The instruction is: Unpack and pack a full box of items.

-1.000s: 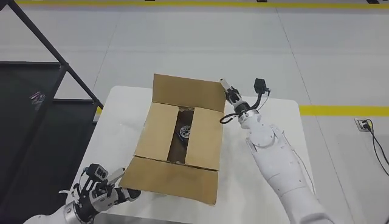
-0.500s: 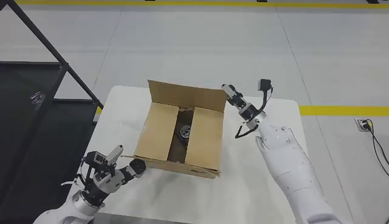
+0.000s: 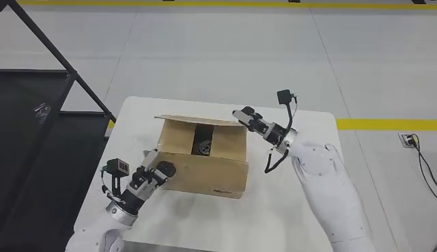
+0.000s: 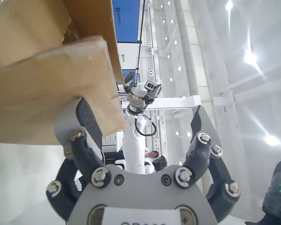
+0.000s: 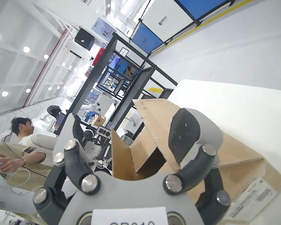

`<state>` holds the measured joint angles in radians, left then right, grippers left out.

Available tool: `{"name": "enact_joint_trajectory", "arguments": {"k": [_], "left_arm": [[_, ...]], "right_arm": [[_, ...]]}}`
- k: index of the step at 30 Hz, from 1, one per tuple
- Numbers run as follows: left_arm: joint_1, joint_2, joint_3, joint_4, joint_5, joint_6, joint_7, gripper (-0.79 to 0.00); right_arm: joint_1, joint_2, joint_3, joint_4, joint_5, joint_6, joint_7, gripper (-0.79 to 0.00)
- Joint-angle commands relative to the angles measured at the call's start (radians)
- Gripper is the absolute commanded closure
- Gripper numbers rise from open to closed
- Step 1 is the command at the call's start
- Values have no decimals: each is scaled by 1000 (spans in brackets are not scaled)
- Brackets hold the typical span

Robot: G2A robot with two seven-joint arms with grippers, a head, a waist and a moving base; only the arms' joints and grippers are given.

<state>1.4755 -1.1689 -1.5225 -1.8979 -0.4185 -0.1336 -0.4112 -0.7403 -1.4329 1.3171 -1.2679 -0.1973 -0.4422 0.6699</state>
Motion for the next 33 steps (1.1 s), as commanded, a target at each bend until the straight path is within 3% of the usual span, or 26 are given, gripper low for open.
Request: {"name": "enact_joint_trajectory", "arguments": {"k": [1,12,23,28,33], "left_arm": [[-18,-2,18,12,12,7,14,-785],[-91,-11,75,74,72,35,67,-785],[-122,-17,95,105,101,68,104,-785],[-136,-21,107,112,125,65,135,-785],[-156,-26,132,126,175,68,172,-785]], "right_arm": [[-6,1,0,-21,-9,25,-3,-785],[-15,1,-9,-30,-4,33,3,-785],[37,-6,-89,-18,89,297,138,-785],[49,-11,-103,26,217,312,203,-785],[61,-13,-129,57,232,332,199,-785]]}}
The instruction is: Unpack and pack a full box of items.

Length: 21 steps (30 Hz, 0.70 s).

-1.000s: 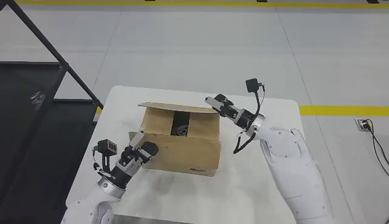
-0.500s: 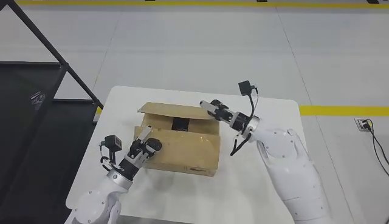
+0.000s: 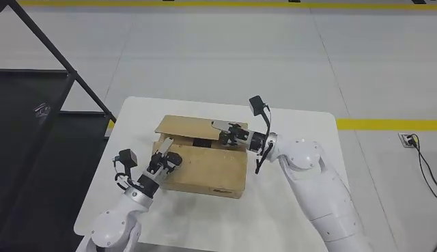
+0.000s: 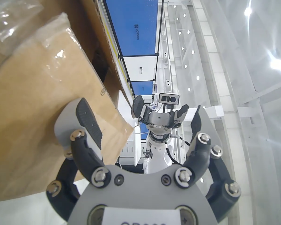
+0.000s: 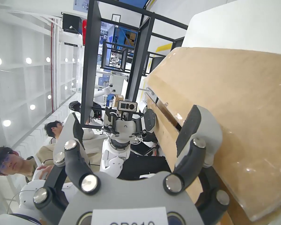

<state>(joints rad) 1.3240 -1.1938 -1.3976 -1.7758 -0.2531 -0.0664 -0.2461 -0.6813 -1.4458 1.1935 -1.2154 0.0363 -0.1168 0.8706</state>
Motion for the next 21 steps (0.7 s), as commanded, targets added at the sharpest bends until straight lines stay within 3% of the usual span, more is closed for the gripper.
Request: {"name": "enact_joint_trajectory", "arguments": {"k": [1,7,21], "left_arm": [[-10,-2,13,7,16,0,12,-785],[-38,-10,45,32,46,2,45,-785],[-39,-21,42,36,35,-32,77,-785]], "right_arm": [[4,-1,-10,8,-1,11,-5,-785],[-11,1,-27,25,47,-23,48,-785],[-89,24,15,20,25,-52,-29,-785]]}}
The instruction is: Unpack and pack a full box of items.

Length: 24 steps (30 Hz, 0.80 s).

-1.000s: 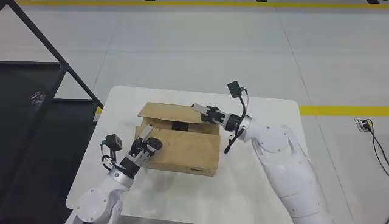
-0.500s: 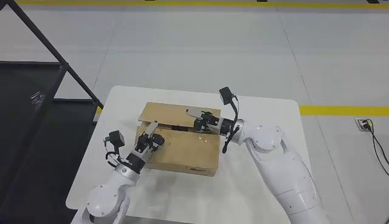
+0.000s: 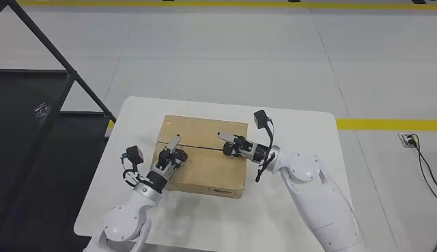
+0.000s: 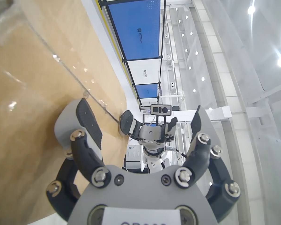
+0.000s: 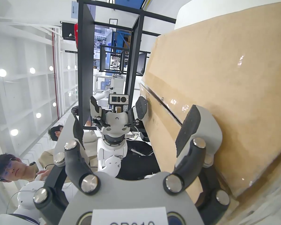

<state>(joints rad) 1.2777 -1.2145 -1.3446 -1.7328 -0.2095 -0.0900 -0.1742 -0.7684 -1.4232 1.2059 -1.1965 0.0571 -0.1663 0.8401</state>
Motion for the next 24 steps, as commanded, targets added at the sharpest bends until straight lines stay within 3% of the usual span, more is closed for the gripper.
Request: {"name": "enact_joint_trajectory", "arguments": {"k": [1,5,11,24], "left_arm": [[16,1,-26,-15,-21,-16,9,-785],[72,8,-122,-67,-85,-48,7,-785],[180,22,-331,-125,-188,-65,-18,-785],[176,21,-332,-105,-190,-49,8,-785]], "right_arm": [[-2,3,4,2,5,-5,3,-785],[-3,3,5,2,5,-5,4,-785],[-3,3,5,2,5,-5,4,-785],[-3,3,5,2,5,-5,4,-785]]}}
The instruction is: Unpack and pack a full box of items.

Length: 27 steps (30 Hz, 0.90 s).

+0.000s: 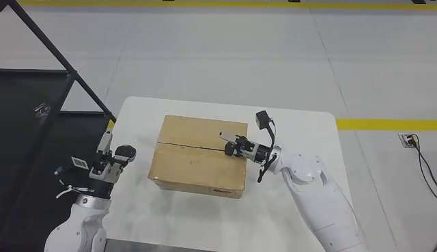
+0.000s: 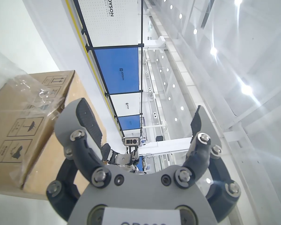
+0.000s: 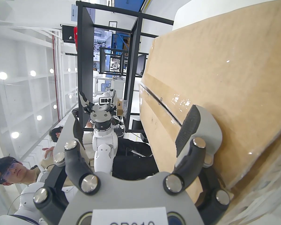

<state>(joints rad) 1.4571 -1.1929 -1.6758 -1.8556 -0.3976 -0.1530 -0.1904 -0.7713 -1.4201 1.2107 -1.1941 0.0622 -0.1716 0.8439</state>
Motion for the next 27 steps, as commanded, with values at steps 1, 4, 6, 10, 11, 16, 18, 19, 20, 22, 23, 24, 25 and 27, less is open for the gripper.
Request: {"name": "enact_joint_trajectory", "arguments": {"k": [1,4,6,10,11,16,18,19,20,22,23,24,25,27], "left_arm": [[-16,-3,4,44,-13,37,49,-785],[-73,-11,20,152,-65,105,148,-785],[-113,-14,34,235,-77,133,152,-785],[-201,-17,76,402,-92,146,82,-785],[-221,-18,91,435,-88,147,59,-785],[-334,-28,128,593,-143,155,15,-785],[-378,-32,144,644,-157,155,-9,-785],[-398,-34,152,667,-158,151,-11,-785],[-417,-36,162,689,-162,150,-17,-785],[-453,-40,179,730,-164,152,-38,-785],[-470,-42,186,751,-157,148,-38,-785],[-487,-44,194,771,-158,148,-39,-785],[-505,-46,201,792,-157,149,-38,-785],[-538,-51,215,833,-157,147,-36,-785]], "right_arm": [[0,0,0,0,0,0,0,-785],[0,0,0,0,0,0,0,-785],[0,0,0,0,0,0,0,-785],[0,0,0,0,0,0,0,-785],[0,0,0,0,0,0,0,-785],[0,0,0,0,0,0,0,-785],[0,0,0,0,0,0,0,-785],[0,0,0,0,0,0,0,-785],[0,0,0,0,0,0,0,-785],[0,0,0,0,0,0,0,-785],[0,0,0,0,0,0,0,-785],[0,0,0,0,0,0,0,-785],[0,0,0,0,0,0,0,-785],[0,0,0,0,0,0,0,-785]]}}
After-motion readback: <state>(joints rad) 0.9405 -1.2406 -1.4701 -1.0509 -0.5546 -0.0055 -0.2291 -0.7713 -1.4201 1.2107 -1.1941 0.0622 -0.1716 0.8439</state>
